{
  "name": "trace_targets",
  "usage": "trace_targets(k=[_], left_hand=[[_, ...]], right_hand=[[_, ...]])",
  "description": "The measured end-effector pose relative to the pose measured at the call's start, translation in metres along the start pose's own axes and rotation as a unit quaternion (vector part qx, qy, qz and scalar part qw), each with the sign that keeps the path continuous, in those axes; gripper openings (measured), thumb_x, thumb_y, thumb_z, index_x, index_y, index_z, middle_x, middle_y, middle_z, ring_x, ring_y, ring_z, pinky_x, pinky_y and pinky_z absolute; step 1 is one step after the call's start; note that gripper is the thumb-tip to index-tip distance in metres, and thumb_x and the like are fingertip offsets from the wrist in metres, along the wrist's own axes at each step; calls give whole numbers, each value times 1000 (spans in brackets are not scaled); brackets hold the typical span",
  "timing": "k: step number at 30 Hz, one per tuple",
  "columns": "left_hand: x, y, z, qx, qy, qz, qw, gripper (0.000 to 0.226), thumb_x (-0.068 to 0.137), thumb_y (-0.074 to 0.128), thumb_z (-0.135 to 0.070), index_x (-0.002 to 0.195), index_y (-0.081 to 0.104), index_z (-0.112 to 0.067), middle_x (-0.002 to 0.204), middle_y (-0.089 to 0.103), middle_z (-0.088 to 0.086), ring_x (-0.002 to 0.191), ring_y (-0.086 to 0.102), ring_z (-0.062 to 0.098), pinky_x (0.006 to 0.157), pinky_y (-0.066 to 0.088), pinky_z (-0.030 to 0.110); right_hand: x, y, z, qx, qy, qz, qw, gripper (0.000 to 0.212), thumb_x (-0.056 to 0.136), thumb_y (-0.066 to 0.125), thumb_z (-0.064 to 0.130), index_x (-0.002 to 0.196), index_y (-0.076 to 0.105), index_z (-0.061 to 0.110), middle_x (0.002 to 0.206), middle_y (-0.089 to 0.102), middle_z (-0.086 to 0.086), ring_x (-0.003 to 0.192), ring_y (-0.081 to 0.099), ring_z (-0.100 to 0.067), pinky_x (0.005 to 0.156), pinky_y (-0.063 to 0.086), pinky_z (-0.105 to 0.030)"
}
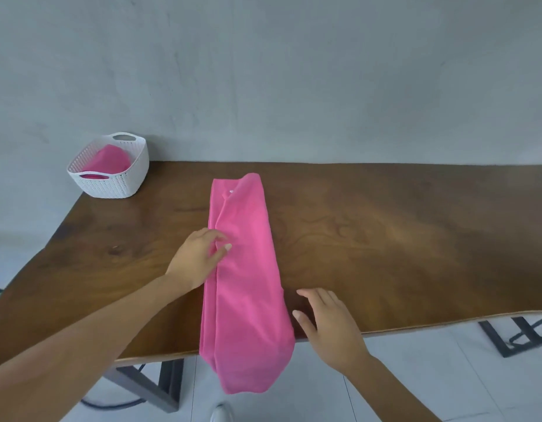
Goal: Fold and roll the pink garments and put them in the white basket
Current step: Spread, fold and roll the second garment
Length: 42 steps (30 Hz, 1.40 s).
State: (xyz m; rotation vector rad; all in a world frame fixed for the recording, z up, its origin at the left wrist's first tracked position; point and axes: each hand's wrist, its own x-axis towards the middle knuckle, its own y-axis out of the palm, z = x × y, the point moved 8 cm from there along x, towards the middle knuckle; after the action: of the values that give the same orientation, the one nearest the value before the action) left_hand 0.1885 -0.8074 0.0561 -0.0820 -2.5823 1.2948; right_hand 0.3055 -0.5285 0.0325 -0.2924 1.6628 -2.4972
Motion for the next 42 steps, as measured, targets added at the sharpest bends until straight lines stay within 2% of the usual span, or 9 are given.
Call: trace_targets(k=[6, 12, 16, 20, 24, 27, 31, 37, 42], left_hand=[[60, -9, 49, -102, -204, -24, 973, 25, 103, 51, -42, 114, 60, -21, 108, 63, -8, 99, 60, 15, 80, 46, 30], [123, 2, 82, -198, -291, -1, 936, 25, 103, 52, -41, 105, 63, -18, 103, 72, 2, 97, 68, 24, 94, 55, 42], [158, 12, 94, -236, -354, 11, 905, 26, 98, 60, -26, 80, 70, -9, 89, 76, 11, 87, 74, 29, 89, 59, 41], [181, 27, 101, -242, -404, 19, 882, 30, 86, 78, -32, 88, 74, -3, 78, 77, 10, 76, 76, 24, 82, 62, 38], [192, 31, 93, -173, -410, 23, 895, 39, 84, 79, -41, 94, 67, -6, 79, 72, 7, 59, 65, 19, 50, 49, 27], [195, 33, 91, -166, -417, 12, 893, 36, 88, 76, -37, 77, 54, -10, 73, 62, 5, 55, 57, 17, 43, 39, 26], [205, 39, 87, -205, -368, -3, 907, 36, 96, 68, -28, 65, 55, -14, 67, 59, 0, 57, 54, 16, 48, 37, 25], [208, 11, 71, -220, -240, -85, 942, 14, 98, 65, -23, 87, 59, -16, 88, 66, -6, 82, 60, 9, 62, 43, 22], [211, -1, 63, -214, -184, -85, 956, 15, 97, 64, -18, 84, 58, -20, 82, 69, -5, 83, 65, 11, 71, 52, 32]], right_hand=[[47, -1, -2, -16, -9, 11, 1000, 39, 102, 44, 46, 136, 53, 29, 127, 57, 16, 117, 51, -8, 101, 42, -26], [101, -4, 0, -19, -8, 23, 1000, 38, 105, 43, 43, 140, 49, 32, 130, 53, 21, 121, 46, -1, 105, 36, -21], [143, -7, 2, -16, -5, 16, 1000, 37, 105, 44, 41, 140, 49, 32, 130, 54, 20, 121, 47, 0, 106, 38, -22], [179, -5, 4, -21, -2, 14, 1000, 36, 105, 45, 40, 139, 50, 30, 130, 55, 19, 122, 47, -1, 105, 36, -20], [203, -2, 5, -22, -3, 13, 1000, 35, 104, 48, 38, 137, 53, 27, 127, 58, 16, 118, 50, -4, 103, 39, -22], [220, -4, 11, -26, -19, 14, 999, 34, 103, 50, 36, 135, 55, 25, 125, 60, 15, 117, 52, -7, 102, 43, -26], [257, -16, 19, -32, -32, 35, 998, 36, 104, 47, 37, 138, 52, 27, 129, 58, 13, 121, 51, -8, 104, 43, -28], [346, -38, 39, -1, -53, 68, 996, 36, 103, 51, 35, 138, 49, 28, 131, 57, 10, 122, 52, -8, 100, 48, -34], [415, -20, 60, 9, -73, 186, 980, 55, 93, 52, 3, 142, 47, 29, 139, 52, 3, 129, 45, -13, 106, 44, -38]])
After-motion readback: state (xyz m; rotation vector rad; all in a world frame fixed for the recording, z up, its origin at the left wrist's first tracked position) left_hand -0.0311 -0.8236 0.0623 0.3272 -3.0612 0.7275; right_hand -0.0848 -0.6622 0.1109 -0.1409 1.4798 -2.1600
